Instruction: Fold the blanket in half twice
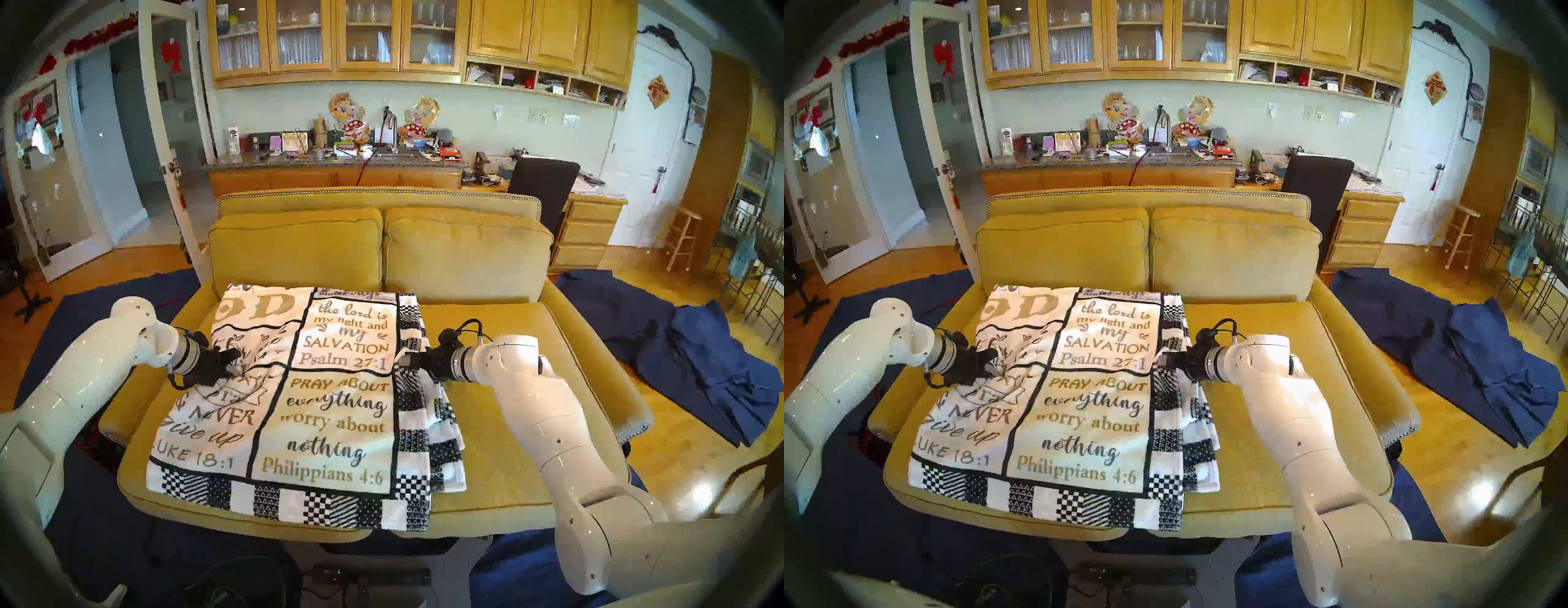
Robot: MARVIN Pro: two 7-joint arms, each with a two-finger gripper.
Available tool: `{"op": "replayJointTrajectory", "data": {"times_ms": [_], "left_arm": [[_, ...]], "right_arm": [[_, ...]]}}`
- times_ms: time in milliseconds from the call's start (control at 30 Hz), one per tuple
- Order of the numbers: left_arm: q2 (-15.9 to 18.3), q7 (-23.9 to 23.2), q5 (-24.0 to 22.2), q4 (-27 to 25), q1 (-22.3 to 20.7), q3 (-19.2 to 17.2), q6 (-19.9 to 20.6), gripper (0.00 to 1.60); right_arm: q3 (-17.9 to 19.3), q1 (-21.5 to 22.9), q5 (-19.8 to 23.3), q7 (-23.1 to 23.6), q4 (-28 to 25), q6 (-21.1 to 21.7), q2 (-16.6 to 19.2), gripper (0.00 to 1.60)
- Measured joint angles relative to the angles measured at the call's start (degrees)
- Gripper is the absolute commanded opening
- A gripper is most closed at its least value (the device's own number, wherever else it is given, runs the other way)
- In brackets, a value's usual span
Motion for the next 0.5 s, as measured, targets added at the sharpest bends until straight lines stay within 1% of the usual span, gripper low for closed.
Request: {"op": "replayJointTrajectory", "data": {"times_ms": [200, 500], "left_arm": [[-2.23, 2.87, -0.47, 2.59, -2.26, 0.06, 0.06, 0.00], [-3.82, 5.32, -1.75, 5.09, -4.38, 1.14, 0.06, 0.00]], "right_arm": [[0.40, -0.89, 0.05, 0.06, -1.18, -0.04, 0.00, 1.60], [0.31, -1.80, 0.04, 0.52, -2.13, -0.07, 0.10, 1.60]]}}
